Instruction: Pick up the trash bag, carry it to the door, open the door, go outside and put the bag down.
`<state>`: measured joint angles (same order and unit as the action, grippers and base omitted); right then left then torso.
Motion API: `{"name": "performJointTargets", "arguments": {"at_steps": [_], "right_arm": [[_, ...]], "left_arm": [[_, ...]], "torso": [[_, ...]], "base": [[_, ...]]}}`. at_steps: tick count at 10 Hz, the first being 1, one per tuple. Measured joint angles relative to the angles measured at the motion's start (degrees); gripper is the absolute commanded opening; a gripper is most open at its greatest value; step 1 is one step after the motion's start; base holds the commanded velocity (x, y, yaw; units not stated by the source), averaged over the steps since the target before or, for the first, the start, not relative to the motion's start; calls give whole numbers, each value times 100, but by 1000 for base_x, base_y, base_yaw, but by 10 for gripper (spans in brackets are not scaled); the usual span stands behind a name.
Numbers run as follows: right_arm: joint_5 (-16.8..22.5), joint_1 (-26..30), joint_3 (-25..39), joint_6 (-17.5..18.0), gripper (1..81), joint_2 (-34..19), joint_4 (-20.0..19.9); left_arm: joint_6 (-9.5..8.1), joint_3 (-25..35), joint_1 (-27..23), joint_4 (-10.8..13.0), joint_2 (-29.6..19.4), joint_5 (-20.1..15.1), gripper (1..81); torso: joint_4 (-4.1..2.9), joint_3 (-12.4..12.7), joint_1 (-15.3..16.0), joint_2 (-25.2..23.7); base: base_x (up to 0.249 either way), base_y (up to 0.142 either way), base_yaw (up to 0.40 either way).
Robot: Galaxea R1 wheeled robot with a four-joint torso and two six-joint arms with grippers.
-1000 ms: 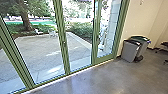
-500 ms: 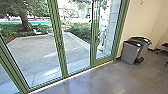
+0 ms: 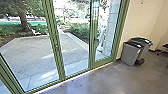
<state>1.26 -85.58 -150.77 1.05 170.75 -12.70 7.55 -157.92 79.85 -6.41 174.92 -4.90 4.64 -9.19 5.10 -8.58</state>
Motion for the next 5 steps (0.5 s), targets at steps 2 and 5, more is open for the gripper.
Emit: {"name": "performJointTargets", "arguments": {"at_steps": [2,5], "right_arm": [[0,0,-2,0,811,0,0],[1,0,-2,0,811,0,0]], "left_arm": [[13,0,0,0,0,0,10],[11,0,0,0,0,0,10]], "torso": [[0,0,0,0],[0,0,0,0]], "base": [[192,-121,0],[192,-121,0]]}}
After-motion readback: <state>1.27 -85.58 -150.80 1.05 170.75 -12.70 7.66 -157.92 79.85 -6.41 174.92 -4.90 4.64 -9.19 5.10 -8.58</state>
